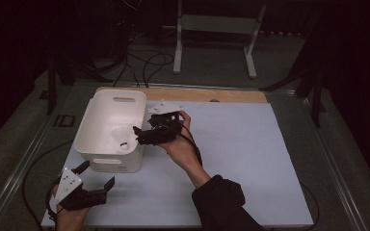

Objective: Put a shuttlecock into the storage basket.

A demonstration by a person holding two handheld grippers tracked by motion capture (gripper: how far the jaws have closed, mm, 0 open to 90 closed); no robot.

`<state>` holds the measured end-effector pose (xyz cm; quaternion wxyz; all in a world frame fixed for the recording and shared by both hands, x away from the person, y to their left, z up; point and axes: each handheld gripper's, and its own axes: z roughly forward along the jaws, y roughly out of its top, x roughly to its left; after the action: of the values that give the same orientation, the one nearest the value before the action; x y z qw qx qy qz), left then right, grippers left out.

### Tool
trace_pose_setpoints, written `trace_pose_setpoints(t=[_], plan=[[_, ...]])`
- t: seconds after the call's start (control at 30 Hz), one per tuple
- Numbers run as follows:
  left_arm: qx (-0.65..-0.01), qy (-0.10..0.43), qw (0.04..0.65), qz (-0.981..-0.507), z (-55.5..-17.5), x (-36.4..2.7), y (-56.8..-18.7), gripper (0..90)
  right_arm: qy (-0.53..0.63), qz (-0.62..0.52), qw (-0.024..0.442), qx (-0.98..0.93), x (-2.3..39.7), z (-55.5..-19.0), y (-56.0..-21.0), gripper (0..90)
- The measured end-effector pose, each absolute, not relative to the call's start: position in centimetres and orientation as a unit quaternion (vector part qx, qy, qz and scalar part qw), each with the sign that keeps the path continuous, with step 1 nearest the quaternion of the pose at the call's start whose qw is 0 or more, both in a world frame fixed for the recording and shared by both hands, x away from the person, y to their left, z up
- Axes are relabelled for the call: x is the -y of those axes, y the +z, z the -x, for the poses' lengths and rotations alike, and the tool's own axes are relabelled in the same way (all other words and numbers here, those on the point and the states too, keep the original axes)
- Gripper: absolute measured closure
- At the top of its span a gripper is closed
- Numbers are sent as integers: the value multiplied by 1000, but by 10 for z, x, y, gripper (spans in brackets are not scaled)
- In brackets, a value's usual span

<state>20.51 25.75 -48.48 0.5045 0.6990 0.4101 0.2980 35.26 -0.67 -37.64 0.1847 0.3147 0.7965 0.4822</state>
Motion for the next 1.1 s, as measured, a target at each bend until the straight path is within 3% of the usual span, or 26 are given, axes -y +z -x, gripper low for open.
trace_pose_setpoints(t=[1.1], plan=[[-409,299,503,-700,-205,-257,-485,7,462,-341,206,-792,52,-352,-394,90]])
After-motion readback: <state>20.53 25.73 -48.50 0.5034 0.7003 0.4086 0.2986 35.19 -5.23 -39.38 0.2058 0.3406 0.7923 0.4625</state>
